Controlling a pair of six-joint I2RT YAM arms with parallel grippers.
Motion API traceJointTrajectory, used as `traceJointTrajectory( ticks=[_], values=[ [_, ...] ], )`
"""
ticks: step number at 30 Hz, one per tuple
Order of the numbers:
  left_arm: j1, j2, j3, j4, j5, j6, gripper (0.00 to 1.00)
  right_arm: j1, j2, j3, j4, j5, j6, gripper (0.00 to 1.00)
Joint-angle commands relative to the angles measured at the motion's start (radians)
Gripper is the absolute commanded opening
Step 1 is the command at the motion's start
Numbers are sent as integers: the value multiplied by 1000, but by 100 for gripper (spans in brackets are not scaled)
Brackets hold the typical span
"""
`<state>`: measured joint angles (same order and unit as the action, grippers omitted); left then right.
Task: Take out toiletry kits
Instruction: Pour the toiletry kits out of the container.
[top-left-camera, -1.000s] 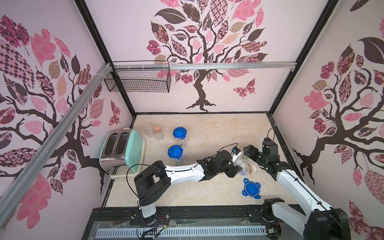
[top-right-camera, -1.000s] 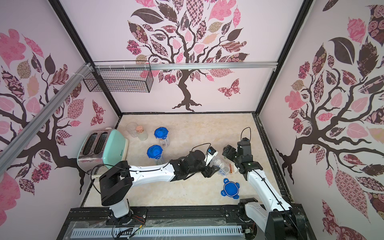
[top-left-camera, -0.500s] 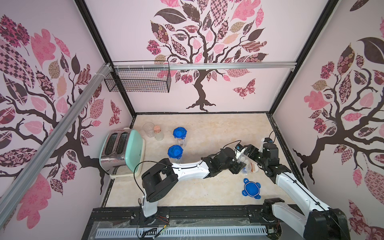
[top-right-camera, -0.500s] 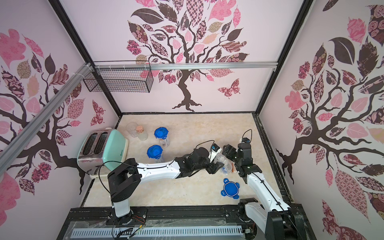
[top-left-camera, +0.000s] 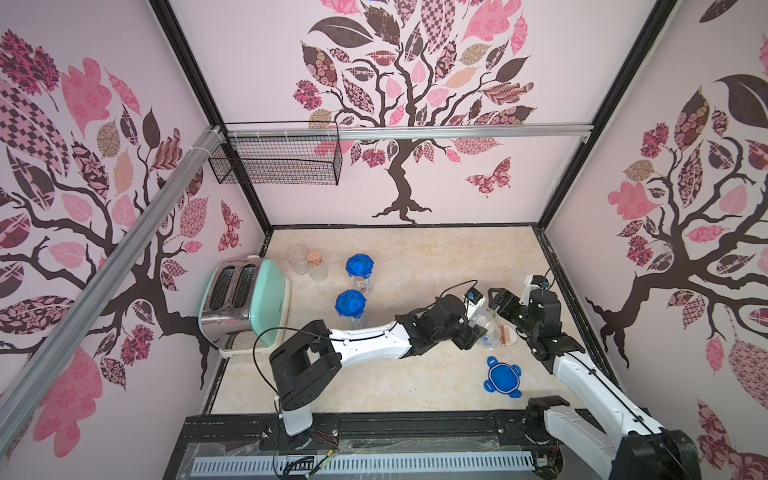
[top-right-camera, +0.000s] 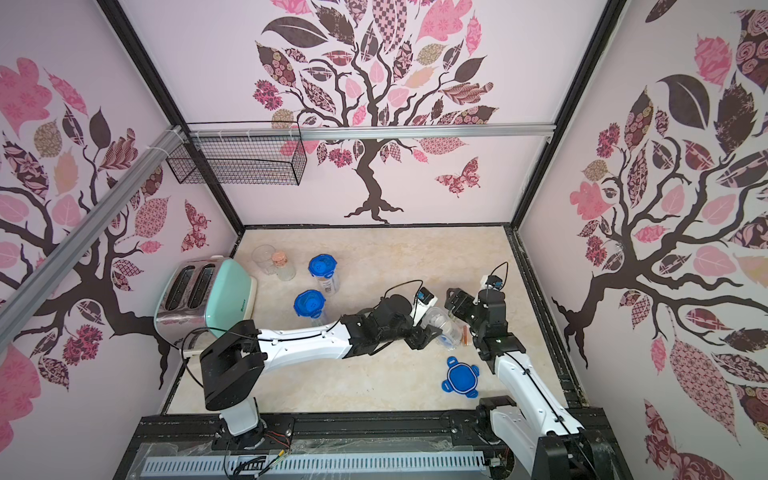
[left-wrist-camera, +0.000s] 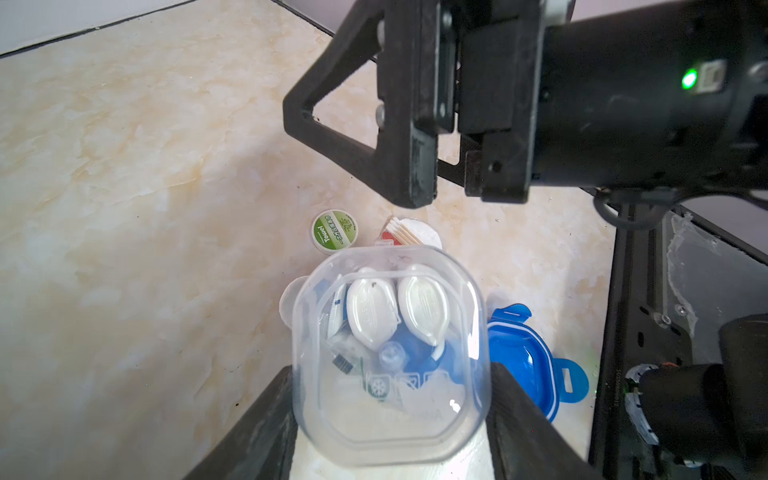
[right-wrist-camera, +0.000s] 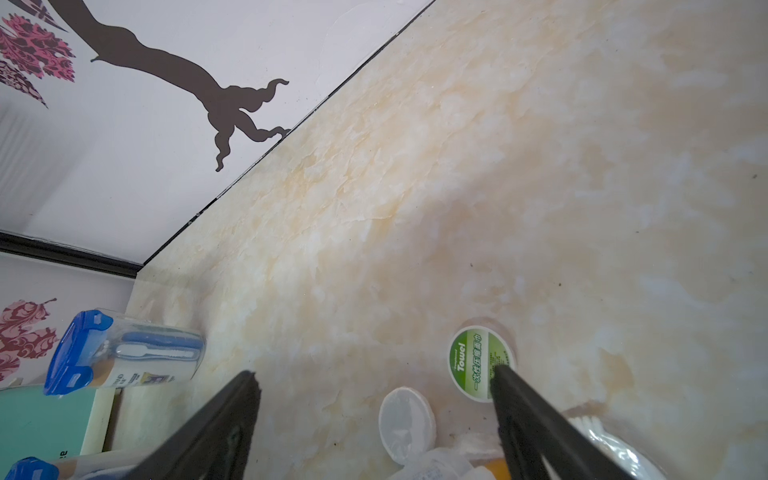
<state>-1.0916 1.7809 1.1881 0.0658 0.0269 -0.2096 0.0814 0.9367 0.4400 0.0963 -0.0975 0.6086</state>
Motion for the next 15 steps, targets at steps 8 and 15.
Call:
traceJointTrajectory(
  ticks=[8,15],
  values=[
    [6,-131,-84,-13,10,-11,0,-6,2,1,11,-1,8,90],
    [6,-184,-206,53,-23,-53,0,-6,2,-3,15,-5,10,90]
  ],
)
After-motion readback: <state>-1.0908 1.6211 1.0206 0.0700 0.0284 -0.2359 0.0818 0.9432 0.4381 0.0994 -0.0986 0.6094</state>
